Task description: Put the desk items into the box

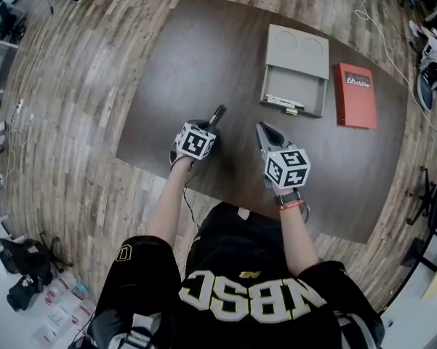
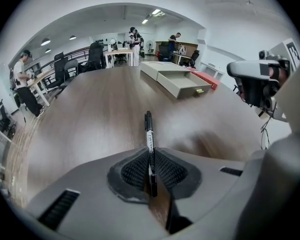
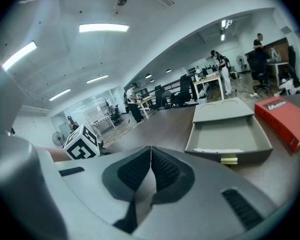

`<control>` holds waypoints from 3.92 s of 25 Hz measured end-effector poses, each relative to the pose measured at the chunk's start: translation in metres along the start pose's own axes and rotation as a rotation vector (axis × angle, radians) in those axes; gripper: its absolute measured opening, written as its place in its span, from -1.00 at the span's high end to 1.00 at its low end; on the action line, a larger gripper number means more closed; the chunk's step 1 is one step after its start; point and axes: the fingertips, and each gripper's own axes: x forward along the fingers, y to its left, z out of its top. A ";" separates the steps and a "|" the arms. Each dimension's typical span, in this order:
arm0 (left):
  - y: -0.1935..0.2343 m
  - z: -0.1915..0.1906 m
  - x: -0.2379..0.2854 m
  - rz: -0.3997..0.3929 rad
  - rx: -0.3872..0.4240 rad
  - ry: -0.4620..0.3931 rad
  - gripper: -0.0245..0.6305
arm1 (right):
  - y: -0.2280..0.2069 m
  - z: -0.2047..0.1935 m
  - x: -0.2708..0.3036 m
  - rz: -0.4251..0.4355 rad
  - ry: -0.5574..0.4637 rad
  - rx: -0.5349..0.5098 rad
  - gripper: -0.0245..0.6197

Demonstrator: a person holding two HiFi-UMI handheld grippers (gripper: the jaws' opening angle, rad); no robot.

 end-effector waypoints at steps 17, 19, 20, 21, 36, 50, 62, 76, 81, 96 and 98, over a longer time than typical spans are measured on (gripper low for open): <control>-0.008 0.073 -0.056 -0.034 0.516 -0.007 0.78 | -0.020 0.015 -0.023 -0.049 -0.081 0.086 0.89; -0.012 0.081 -0.052 -0.044 0.587 0.001 0.78 | -0.021 0.017 -0.025 -0.051 -0.088 0.088 0.89; -0.014 0.085 -0.049 -0.049 0.618 0.004 0.78 | -0.022 0.018 -0.026 -0.052 -0.092 0.089 0.89; -0.017 0.089 -0.045 -0.054 0.646 0.006 0.78 | -0.023 0.018 -0.027 -0.054 -0.095 0.090 0.89; -0.066 0.166 0.025 -0.130 0.893 -0.041 0.78 | -0.063 0.015 -0.058 -0.144 -0.120 0.142 0.89; -0.134 0.212 0.088 -0.244 1.037 -0.052 0.78 | -0.111 0.015 -0.078 -0.234 -0.139 0.154 0.85; -0.177 0.233 0.139 -0.306 1.118 -0.037 0.78 | -0.144 0.000 -0.097 -0.294 -0.134 0.205 0.85; -0.196 0.220 0.175 -0.385 1.123 0.027 0.78 | -0.170 -0.006 -0.107 -0.339 -0.121 0.218 0.85; -0.194 0.219 0.176 -0.384 1.106 0.041 0.77 | -0.168 -0.004 -0.109 -0.341 -0.128 0.216 0.85; -0.194 0.240 0.093 -0.304 0.917 -0.133 0.76 | -0.151 0.023 -0.136 -0.376 -0.215 0.184 0.84; -0.194 0.240 0.071 -0.276 0.907 -0.172 0.76 | -0.144 0.033 -0.142 -0.378 -0.240 0.165 0.84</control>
